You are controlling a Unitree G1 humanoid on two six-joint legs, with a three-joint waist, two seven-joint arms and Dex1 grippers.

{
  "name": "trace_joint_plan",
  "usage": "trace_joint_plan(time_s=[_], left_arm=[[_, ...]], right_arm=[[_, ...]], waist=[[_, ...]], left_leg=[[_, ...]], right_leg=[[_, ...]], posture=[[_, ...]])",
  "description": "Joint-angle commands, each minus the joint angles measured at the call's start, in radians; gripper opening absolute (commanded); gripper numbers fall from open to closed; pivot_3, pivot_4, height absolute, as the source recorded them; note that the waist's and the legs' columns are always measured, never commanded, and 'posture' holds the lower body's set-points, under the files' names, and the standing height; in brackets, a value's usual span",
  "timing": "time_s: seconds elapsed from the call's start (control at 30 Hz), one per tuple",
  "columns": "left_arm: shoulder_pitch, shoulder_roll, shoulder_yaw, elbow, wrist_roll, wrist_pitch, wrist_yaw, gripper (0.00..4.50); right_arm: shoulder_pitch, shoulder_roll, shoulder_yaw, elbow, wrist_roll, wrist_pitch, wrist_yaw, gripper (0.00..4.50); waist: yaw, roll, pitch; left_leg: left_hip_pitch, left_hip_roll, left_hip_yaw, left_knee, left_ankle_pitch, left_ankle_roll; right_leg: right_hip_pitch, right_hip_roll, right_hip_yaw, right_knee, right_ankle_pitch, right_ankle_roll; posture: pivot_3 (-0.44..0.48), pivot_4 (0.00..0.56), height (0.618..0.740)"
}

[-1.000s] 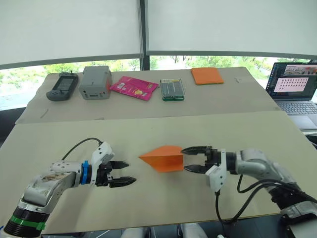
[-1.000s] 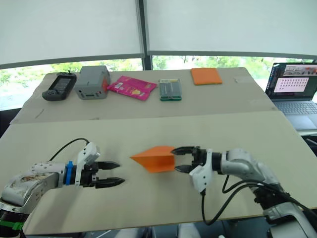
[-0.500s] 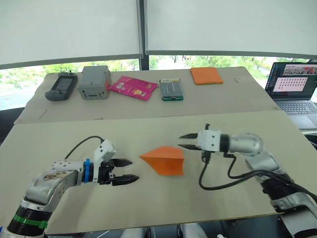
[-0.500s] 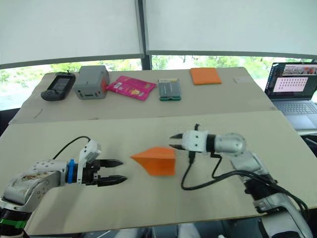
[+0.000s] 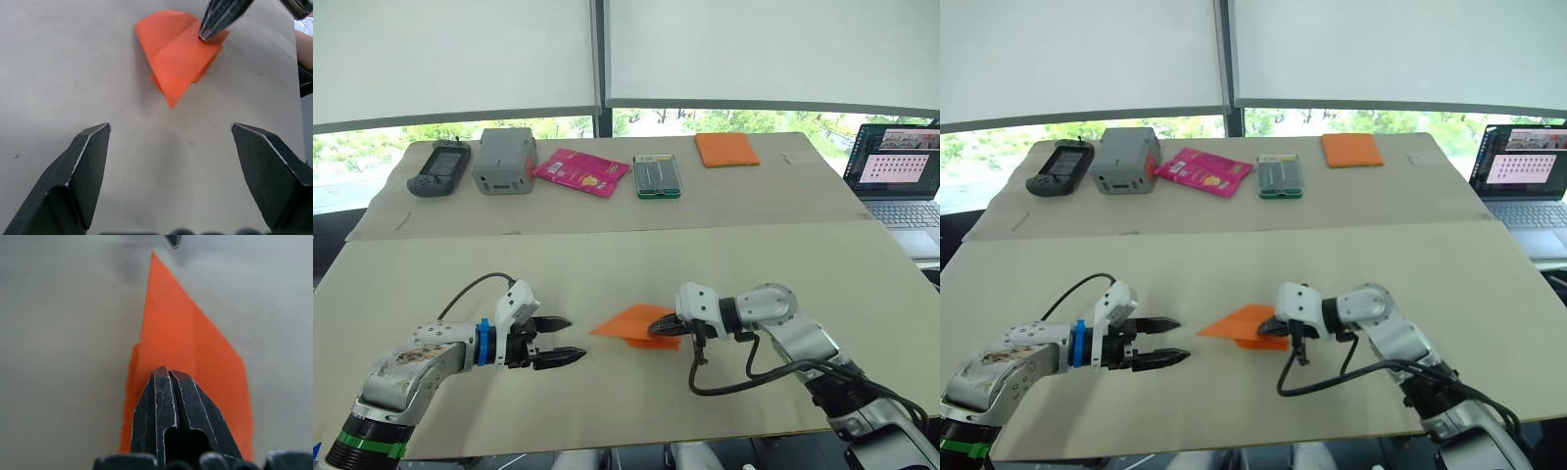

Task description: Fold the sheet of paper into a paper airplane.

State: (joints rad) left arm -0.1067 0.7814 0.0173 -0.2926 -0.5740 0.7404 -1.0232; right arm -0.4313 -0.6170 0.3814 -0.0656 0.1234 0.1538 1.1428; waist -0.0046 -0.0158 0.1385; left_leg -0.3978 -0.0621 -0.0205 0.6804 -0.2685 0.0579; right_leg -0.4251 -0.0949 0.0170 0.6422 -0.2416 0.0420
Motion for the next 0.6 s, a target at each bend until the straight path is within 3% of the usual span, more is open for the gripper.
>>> trace_joint_plan(time_s=[0.03, 0.27, 0.57, 0.6], left_arm=[[-0.022, 0.005, 0.007, -0.017, -0.003, -0.015, -0.002, 4.18], [-0.062, -0.002, -0.039, -0.01, 0.0, -0.023, -0.038, 4.18], [-0.219, -0.126, -0.163, 0.127, 0.08, -0.134, -0.068, 4.18], [-0.232, -0.138, -0.169, 0.144, 0.073, -0.128, -0.075, 3.92]], right_arm=[[0.036, 0.01, -0.014, -0.055, 0.004, 0.014, -0.023, 0.02], [0.093, 0.012, -0.016, 0.007, -0.073, -0.003, -0.099, 0.02], [0.153, 0.001, -0.029, -0.025, -0.073, 0.048, -0.135, 0.02], [0.16, 0.001, -0.033, -0.033, -0.071, 0.055, -0.142, 0.0]], waist=[[0.0, 0.0, 0.0], [0.002, 0.0, 0.0], [0.016, -0.001, -0.001], [0.016, -0.001, -0.001]], left_leg=[[0.0, 0.0, 0.0, 0.0, 0.0, 0.0], [0.0, 0.0, 0.0, 0.0, 0.0, -0.001], [0.005, -0.001, 0.0, 0.0, 0.0, 0.0], [0.005, -0.001, 0.001, 0.0, 0.0, 0.0]], right_leg=[[0.0, 0.0, 0.0, 0.0, 0.0, 0.0], [0.0, 0.0, -0.001, 0.0, 0.0, 0.0], [0.004, 0.001, -0.002, 0.0, 0.0, 0.0], [0.004, 0.001, -0.002, 0.0, 0.0, 0.0]], posture=[[0.0, 0.15, 0.74], [0.0, 0.15, 0.74], [0.0, 0.15, 0.74], [0.0, 0.15, 0.74]])
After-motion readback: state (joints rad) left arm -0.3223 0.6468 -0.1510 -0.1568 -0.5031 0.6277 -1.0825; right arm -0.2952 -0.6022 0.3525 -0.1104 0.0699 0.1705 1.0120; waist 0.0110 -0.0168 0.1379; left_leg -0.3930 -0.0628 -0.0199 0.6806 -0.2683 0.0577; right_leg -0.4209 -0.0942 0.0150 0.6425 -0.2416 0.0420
